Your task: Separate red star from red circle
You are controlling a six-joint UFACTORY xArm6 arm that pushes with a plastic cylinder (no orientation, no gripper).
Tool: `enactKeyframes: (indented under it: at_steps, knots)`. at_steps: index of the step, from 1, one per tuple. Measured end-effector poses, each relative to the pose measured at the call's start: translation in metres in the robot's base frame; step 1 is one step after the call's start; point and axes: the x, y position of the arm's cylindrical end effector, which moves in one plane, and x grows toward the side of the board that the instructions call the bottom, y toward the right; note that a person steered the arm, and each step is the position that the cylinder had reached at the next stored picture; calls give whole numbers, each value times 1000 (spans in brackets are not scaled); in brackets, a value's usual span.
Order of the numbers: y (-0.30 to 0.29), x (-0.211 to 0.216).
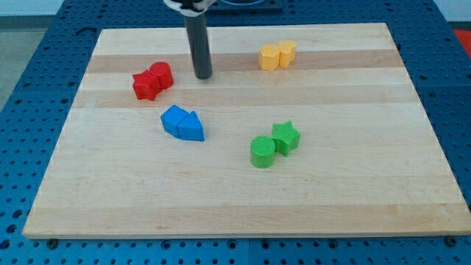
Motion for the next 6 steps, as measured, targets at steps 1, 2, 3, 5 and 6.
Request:
enactKeyframes:
  at_steps: [1, 2, 3, 5, 6]
  knots:
    - [2, 10]
    - [-8, 18]
    - [-35, 39]
    - [-114, 36]
    - [-118, 5]
